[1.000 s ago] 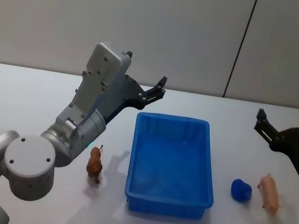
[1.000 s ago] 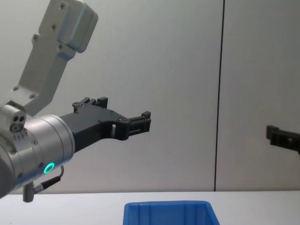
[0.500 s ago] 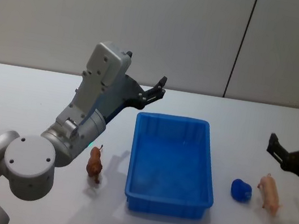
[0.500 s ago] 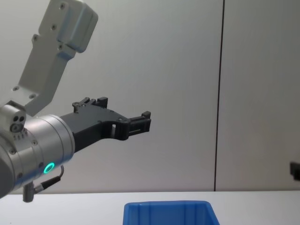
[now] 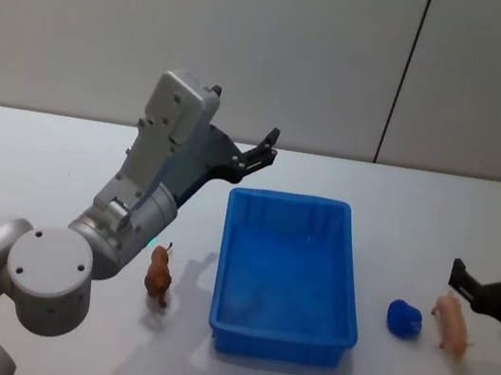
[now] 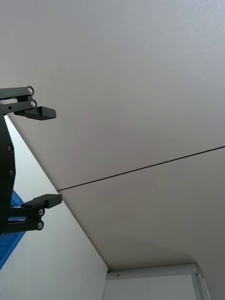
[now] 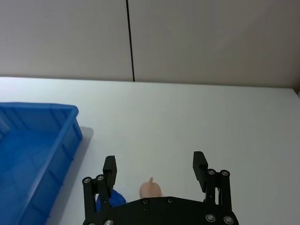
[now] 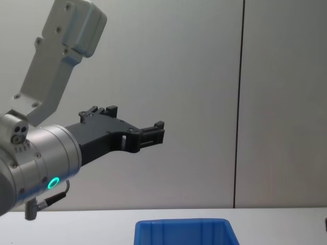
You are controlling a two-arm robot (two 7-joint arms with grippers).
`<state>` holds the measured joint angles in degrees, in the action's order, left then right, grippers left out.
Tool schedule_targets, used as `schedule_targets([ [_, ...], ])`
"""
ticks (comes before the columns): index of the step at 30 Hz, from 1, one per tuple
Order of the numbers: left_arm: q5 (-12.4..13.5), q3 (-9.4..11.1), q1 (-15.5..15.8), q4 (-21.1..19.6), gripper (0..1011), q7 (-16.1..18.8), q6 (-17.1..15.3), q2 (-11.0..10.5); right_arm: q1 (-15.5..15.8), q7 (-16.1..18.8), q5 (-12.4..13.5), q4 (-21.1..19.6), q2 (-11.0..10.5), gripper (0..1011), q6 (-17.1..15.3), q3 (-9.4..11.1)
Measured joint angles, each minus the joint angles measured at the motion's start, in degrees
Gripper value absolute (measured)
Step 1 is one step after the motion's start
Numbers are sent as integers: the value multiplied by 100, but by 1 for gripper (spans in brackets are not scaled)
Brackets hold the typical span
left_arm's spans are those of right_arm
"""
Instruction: Pick up the two dolls from the table and place them into the box.
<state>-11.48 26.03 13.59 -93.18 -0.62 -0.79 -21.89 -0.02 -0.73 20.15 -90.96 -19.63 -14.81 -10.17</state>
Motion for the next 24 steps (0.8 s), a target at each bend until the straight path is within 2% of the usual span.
schedule_targets([
  [10, 0, 0, 0, 0, 1001, 0, 0, 0, -327, 234, -104, 699, 149, 1001, -138, -58],
  [24, 0, 0, 0, 0, 1001, 0, 0, 0, -598, 353, -88, 1261, 294, 1001, -396, -104],
])
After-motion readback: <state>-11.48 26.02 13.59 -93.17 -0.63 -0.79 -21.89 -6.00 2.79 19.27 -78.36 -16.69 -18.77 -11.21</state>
